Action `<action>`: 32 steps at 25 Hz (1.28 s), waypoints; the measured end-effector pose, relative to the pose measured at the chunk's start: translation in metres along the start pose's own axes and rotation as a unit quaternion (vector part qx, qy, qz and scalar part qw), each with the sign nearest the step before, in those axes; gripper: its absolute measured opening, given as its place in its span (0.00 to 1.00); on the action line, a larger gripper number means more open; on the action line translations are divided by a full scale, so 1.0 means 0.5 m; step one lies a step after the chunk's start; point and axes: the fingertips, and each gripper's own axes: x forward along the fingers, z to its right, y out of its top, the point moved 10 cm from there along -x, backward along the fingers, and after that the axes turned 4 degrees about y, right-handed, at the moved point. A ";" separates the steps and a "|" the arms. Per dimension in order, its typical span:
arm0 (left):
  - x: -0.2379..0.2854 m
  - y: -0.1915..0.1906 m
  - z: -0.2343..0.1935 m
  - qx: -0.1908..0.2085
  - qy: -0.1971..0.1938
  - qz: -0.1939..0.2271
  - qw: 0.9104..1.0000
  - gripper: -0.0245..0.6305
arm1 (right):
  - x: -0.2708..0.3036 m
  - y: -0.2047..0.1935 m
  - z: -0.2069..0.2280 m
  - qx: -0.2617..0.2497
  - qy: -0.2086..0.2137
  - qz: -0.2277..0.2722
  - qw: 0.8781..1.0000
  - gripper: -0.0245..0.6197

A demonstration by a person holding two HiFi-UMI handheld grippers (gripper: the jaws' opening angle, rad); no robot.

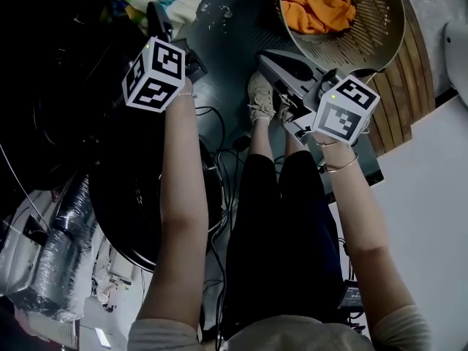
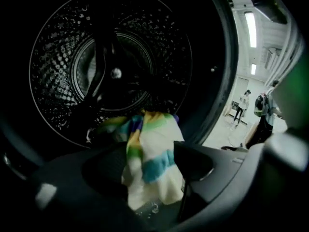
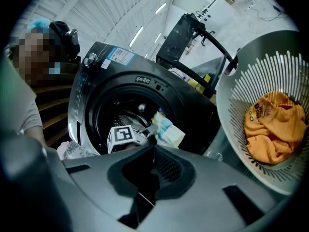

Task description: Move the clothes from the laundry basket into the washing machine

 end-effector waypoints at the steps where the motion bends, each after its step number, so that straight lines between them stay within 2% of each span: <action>1: -0.009 -0.017 0.003 0.005 -0.010 -0.014 1.000 0.52 | 0.001 0.000 0.000 0.000 -0.002 -0.001 1.000 0.05; 3: -0.016 -0.060 0.006 0.019 -0.014 -0.054 0.998 0.54 | 0.002 -0.001 -0.002 -0.001 -0.004 -0.001 1.000 0.05; 6: -0.007 -0.108 0.004 0.037 0.002 -0.103 0.994 0.55 | 0.000 -0.004 -0.003 0.002 -0.003 0.000 1.000 0.05; 10: 0.025 -0.101 0.001 0.074 0.036 -0.108 0.991 0.54 | -0.003 -0.009 0.001 0.003 -0.003 0.003 1.000 0.05; 11: 0.029 -0.097 0.000 0.081 0.046 -0.107 0.990 0.50 | -0.005 -0.011 0.002 0.003 -0.004 0.004 1.000 0.06; 12: 0.030 -0.094 0.000 0.088 0.056 -0.104 0.989 0.42 | -0.007 -0.014 0.004 0.003 -0.006 0.004 1.000 0.06; 14: 0.026 -0.086 0.000 0.091 0.063 -0.092 0.990 0.16 | -0.009 -0.019 0.006 0.004 -0.009 0.006 1.000 0.05; 15: 0.023 -0.083 0.001 0.088 0.059 -0.087 0.991 0.14 | -0.010 -0.021 0.006 0.006 -0.009 0.006 1.000 0.05; 18: 0.017 -0.071 0.000 0.084 0.048 -0.067 0.993 0.11 | -0.006 -0.021 0.005 0.007 -0.006 0.007 1.000 0.05; 24: 0.047 -0.004 -0.014 0.085 0.055 -0.008 0.995 0.10 | 0.000 -0.008 0.001 0.004 -0.002 0.015 1.000 0.05; 32: 0.124 0.093 -0.034 0.106 0.098 0.062 0.988 0.10 | 0.001 -0.014 0.005 0.006 -0.003 0.014 1.000 0.05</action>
